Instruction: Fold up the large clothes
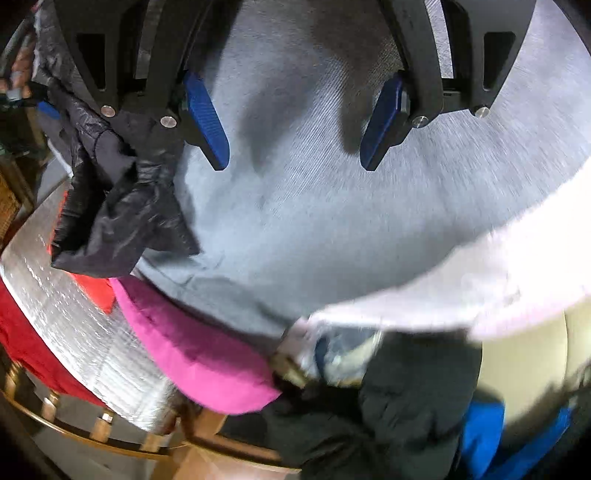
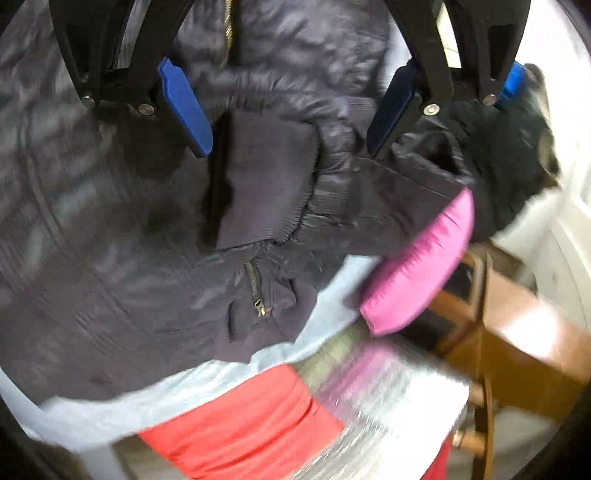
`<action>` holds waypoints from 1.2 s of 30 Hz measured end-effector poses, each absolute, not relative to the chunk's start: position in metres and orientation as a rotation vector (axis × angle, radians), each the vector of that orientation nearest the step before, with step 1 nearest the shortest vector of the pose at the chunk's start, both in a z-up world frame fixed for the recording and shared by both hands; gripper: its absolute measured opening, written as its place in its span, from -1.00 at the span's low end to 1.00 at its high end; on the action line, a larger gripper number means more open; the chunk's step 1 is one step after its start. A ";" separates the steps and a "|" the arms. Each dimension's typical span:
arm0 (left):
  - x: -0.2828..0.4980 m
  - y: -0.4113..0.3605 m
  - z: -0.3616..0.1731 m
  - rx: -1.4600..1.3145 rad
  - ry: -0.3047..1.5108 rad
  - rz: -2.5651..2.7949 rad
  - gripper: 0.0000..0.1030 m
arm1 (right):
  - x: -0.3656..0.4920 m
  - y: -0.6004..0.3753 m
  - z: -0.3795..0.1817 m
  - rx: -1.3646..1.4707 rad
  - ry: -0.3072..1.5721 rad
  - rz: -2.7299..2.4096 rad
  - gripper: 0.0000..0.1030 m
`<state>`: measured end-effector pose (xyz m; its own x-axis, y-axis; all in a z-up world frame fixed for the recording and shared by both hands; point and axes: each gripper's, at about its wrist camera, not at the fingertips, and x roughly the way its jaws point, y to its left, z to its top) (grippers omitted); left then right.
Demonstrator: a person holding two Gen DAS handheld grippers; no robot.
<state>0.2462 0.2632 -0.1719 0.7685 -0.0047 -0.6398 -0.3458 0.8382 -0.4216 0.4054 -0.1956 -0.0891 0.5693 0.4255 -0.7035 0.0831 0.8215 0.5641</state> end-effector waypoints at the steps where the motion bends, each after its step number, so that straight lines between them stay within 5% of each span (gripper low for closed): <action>1: 0.247 0.266 -0.176 -0.581 0.685 0.189 0.43 | 0.412 -0.189 -0.092 0.533 0.994 0.203 0.60; 2: 0.245 0.266 -0.177 -0.591 0.675 0.185 0.43 | 0.419 -0.178 -0.096 0.454 1.037 0.186 0.43; 4: 0.244 0.266 -0.178 -0.586 0.667 0.183 0.43 | 0.427 -0.159 -0.097 0.306 1.099 0.163 -0.50; 6: 0.246 0.265 -0.181 -0.596 0.665 0.178 0.43 | 0.426 -0.145 -0.084 0.188 1.088 0.166 -0.68; 18: 0.246 0.258 -0.160 -0.490 0.686 0.219 0.42 | 0.382 -0.184 0.092 -0.124 0.742 0.020 -0.70; 28: 0.319 0.163 -0.062 -0.308 0.608 -0.018 0.43 | 0.373 -0.268 -0.012 -0.081 0.896 -0.041 -0.70; 36: 0.383 0.099 -0.140 -0.038 0.908 0.060 0.43 | 0.367 -0.310 -0.062 0.040 0.955 -0.041 -0.70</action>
<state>0.3827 0.0986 -0.1398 0.6137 0.0358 -0.7887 -0.0683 0.9976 -0.0079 0.3673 -0.3103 -0.0620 0.5770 -0.0175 -0.8166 0.0527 0.9985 0.0158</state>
